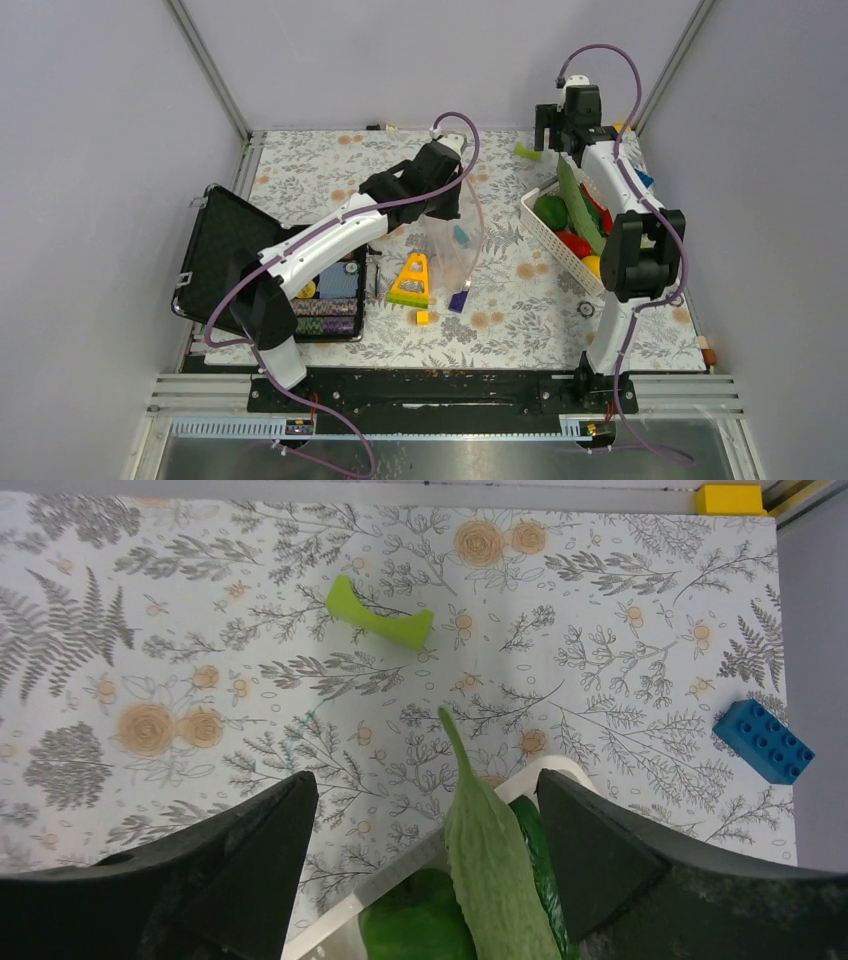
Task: Place the food in the zip-top bag and seal the zipper
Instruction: Pick up the fake vegetable from the bin.
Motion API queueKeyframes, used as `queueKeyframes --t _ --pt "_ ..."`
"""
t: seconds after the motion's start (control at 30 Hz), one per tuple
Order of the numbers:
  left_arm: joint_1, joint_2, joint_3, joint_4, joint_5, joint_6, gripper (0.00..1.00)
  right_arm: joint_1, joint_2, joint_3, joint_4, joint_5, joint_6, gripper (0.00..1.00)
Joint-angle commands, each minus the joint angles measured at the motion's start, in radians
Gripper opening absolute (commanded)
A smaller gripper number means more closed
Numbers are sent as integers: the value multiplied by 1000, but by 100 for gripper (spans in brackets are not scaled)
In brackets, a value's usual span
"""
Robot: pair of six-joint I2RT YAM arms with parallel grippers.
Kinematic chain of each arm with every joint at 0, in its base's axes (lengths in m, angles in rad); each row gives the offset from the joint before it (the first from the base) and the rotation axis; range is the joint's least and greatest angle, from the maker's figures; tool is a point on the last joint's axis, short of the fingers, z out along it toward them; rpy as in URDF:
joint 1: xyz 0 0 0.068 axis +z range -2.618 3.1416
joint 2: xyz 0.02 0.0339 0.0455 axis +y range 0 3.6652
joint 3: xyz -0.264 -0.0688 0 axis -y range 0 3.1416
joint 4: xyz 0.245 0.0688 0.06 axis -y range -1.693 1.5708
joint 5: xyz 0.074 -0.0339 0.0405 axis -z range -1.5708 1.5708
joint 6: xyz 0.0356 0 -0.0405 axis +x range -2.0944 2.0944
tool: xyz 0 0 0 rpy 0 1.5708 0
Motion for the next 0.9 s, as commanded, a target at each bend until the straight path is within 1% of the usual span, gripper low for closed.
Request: queueKeyframes --t 0.0,0.07,0.13,0.3,0.43,0.53,0.57,0.63,0.87 --pt "9 -45 -4 49 26 -9 0 6 76 70 -16 35 -102 87" --pt "11 -42 -3 51 34 -7 0 7 109 76 1 64 -112 87" --pt "12 -39 -1 51 44 -3 0 7 142 103 7 92 -113 83" --pt "11 -41 -3 52 51 -6 0 7 193 170 -3 150 -66 77" --pt "12 -44 -4 52 49 -9 0 6 215 212 -74 207 0 75" --pt "11 -45 -5 55 48 -10 0 8 219 194 -82 172 54 74" --pt "12 -45 -5 55 49 -10 0 9 228 190 -82 165 72 72" --pt "13 -47 -7 56 50 -9 0 9 240 194 -83 162 81 71" --pt "14 -46 -13 61 52 -16 0 8 275 220 -94 235 95 67"
